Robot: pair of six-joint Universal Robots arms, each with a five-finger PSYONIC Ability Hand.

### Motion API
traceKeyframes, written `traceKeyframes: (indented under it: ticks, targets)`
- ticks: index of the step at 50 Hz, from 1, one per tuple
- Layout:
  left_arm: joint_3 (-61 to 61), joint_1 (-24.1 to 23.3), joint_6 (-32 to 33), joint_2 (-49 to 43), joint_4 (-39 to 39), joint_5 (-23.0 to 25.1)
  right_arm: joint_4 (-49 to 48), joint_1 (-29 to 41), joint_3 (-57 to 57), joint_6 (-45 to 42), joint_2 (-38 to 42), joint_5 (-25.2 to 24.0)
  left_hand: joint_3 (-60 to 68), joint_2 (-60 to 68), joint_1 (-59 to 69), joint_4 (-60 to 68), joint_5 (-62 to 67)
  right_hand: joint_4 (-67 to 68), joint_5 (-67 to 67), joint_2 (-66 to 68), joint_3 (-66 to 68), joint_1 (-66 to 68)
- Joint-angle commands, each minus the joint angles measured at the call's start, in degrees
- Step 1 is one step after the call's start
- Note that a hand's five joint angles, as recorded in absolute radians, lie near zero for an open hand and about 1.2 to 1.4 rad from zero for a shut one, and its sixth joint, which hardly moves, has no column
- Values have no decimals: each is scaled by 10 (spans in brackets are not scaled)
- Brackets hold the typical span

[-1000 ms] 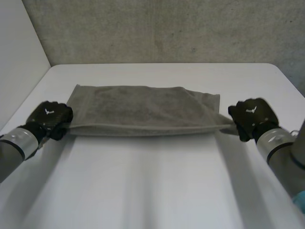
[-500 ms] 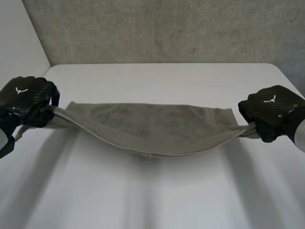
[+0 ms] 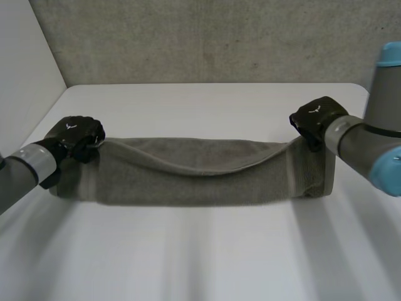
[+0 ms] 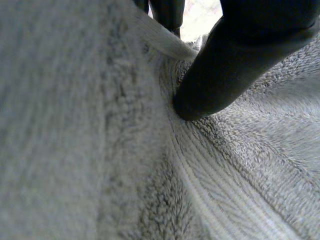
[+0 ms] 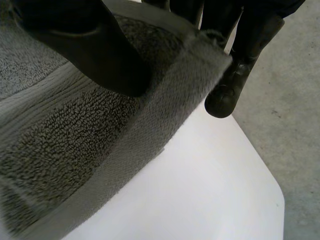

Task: Fold the towel.

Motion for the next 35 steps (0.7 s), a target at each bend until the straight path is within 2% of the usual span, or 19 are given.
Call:
traceKeyframes:
  ticks: [1, 5, 12, 23, 27, 28, 29, 30, 31, 32, 33, 34, 35]
  targets:
    - [133, -23, -2, -103, -3, -50, -7, 25, -96, 0, 97, 38, 29, 28, 63, 19, 48, 28, 22, 40, 30, 228]
    - [181, -35, -2, -138, -10, -55, -13, 29, -145, 3, 150, 64, 29, 28, 63, 19, 48, 28, 22, 40, 30, 228]
    - [287, -48, -2, -205, -43, -62, -50, 37, -185, 2, 197, 75, 29, 28, 63, 19, 48, 28, 22, 40, 30, 228]
    - [331, -60, -2, -248, -46, -81, -100, 37, -232, 2, 244, 91, 29, 28, 63, 19, 48, 15, 9, 27, 17, 215]
    - [333, -62, -3, -250, -45, -83, -109, 37, -264, 2, 263, 95, -19, -21, 14, -30, 0, -121, -126, -108, -118, 79]
    - [335, -62, -3, -250, -45, -89, -112, 37, -278, 1, 270, 101, -51, -53, -17, -61, -32, -293, -299, -280, -291, -93]
    - [336, -62, -3, -250, -44, -97, -112, 37, -278, 1, 270, 101, -113, -115, -79, -123, -94, -294, -300, -282, -292, -94]
    - [336, -62, -3, -250, -44, -97, -112, 37, -296, 0, 279, 111, -114, -115, -80, -124, -95, -488, -493, -475, -485, -288]
    - [340, -62, -3, -250, -44, -108, -112, 37, -296, 0, 279, 111, -257, -258, -223, -267, -238, -489, -495, -477, -487, -289]
    - [341, -62, -5, -250, -45, -116, -109, 37, -314, -1, 290, 120, -410, -411, -376, -420, -391, -578, -584, -566, -576, -378]
    - [341, -62, -5, -250, -45, -117, -107, 37, -329, -2, 298, 130, -411, -413, -378, -422, -392, -669, -674, -656, -666, -469]
    - [343, -62, -9, -250, -46, -127, -107, 37, -329, -2, 298, 130, -530, -531, -496, -540, -511, -669, -675, -657, -667, -469]
    - [343, -62, -9, -250, -46, -127, -105, 37, -336, -3, 300, 138, -531, -532, -497, -541, -512, -672, -678, -660, -670, -472]
